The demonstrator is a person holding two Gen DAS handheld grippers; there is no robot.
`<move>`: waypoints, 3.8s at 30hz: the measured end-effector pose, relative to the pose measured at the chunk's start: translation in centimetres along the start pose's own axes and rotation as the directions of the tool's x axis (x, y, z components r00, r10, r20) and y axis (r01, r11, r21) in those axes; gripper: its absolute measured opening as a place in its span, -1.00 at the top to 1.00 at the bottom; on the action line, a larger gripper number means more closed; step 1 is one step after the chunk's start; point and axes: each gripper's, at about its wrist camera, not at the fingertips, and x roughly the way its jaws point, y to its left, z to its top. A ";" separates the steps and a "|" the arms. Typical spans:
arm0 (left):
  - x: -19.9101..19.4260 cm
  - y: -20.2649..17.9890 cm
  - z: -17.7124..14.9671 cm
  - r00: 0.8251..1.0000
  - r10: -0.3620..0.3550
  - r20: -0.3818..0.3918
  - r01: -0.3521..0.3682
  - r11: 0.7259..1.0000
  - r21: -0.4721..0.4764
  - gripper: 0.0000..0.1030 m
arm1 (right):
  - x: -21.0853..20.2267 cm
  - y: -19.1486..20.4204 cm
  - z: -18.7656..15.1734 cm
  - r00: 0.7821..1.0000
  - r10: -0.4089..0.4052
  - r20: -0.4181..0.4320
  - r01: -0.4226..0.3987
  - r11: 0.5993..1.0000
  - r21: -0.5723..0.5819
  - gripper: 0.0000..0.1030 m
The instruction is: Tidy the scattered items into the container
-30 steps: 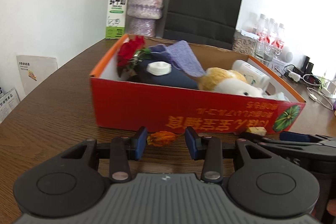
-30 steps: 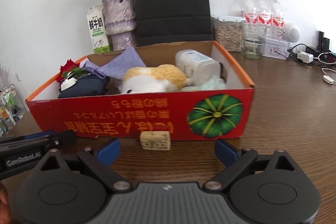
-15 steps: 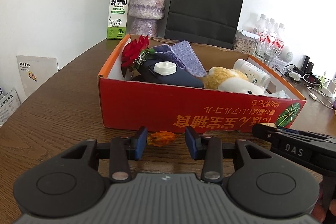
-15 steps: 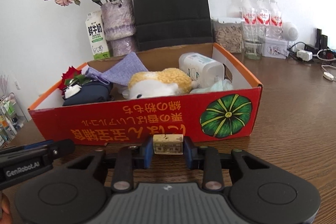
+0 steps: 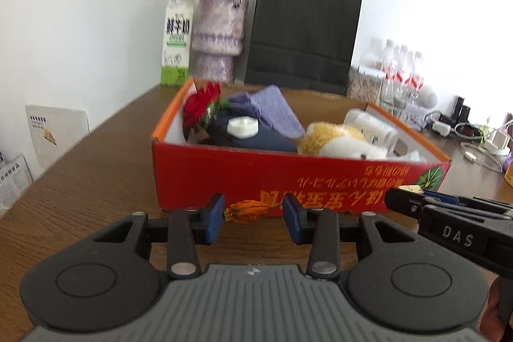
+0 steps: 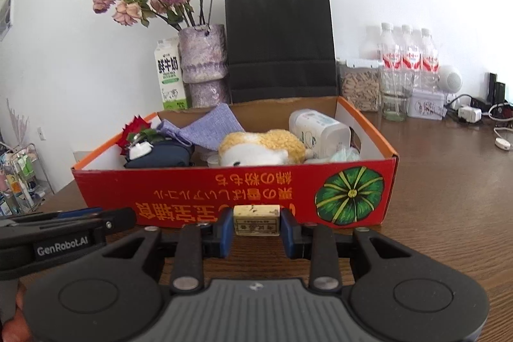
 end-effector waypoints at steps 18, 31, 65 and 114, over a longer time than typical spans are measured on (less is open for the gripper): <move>4.3 -4.5 8.8 0.961 0.049 0.273 -0.063 0.997 0.043 0.21 | 3.1 -2.0 9.3 0.981 0.010 0.194 -0.014 1.000 0.019 0.43; 6.6 -3.9 6.7 0.975 0.078 0.208 -0.103 0.989 0.111 0.21 | 5.6 -2.7 7.1 0.992 -0.023 0.121 0.021 1.000 0.016 0.43; 3.1 -3.0 6.4 0.951 0.157 0.268 -0.175 0.984 0.045 -1.00 | 2.0 -1.7 6.7 0.980 -0.081 0.184 0.086 0.996 -0.020 -1.00; -15.9 -3.4 -2.2 0.976 0.217 0.002 -0.216 0.973 0.084 -1.00 | -16.9 2.4 -1.9 0.997 -0.046 -0.061 0.044 0.998 -0.046 -1.00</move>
